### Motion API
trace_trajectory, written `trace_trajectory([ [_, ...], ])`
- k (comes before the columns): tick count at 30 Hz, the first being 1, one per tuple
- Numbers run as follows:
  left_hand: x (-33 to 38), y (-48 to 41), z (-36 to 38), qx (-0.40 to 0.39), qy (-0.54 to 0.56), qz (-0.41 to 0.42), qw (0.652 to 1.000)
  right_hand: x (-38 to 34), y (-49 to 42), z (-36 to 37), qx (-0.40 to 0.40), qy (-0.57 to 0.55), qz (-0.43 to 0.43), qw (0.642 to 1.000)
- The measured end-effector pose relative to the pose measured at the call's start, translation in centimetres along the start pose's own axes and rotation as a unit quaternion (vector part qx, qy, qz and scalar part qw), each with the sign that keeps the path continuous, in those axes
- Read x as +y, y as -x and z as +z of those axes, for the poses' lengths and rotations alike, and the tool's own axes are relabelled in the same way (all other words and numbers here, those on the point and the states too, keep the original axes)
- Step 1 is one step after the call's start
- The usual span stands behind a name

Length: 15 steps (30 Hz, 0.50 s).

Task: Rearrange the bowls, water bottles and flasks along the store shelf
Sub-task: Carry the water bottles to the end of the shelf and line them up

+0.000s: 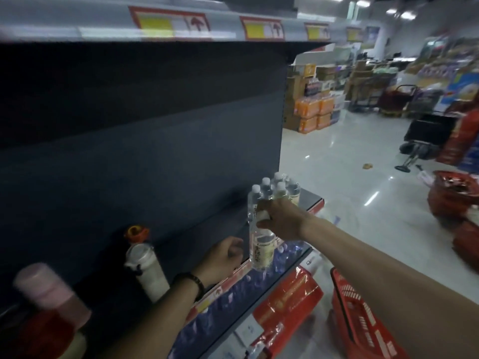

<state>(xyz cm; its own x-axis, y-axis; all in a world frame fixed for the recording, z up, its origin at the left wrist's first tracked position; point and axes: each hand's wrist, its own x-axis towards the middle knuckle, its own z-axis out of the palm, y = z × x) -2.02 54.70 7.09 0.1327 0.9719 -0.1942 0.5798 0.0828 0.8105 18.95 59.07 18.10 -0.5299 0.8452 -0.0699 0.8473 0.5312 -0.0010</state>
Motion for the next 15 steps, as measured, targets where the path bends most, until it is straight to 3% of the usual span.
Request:
trace_trajectory([
  [3,1.4,-3.0,1.7,0.024,0.035,-0.041,0.998,4.4,-1.7,0.6,-0.020,0.000,-0.055,0.998],
  [8,1.4,-7.6,3.4,0.019,0.055,-0.091,0.994,8.4,-5.6,1.0,0.008,-0.138,0.002,0.990],
  [15,0.5,-13.7,4.6,-0.004,0.098,-0.106,0.990,11.2,-11.6,2.7,-0.018,-0.121,0.040,0.992],
])
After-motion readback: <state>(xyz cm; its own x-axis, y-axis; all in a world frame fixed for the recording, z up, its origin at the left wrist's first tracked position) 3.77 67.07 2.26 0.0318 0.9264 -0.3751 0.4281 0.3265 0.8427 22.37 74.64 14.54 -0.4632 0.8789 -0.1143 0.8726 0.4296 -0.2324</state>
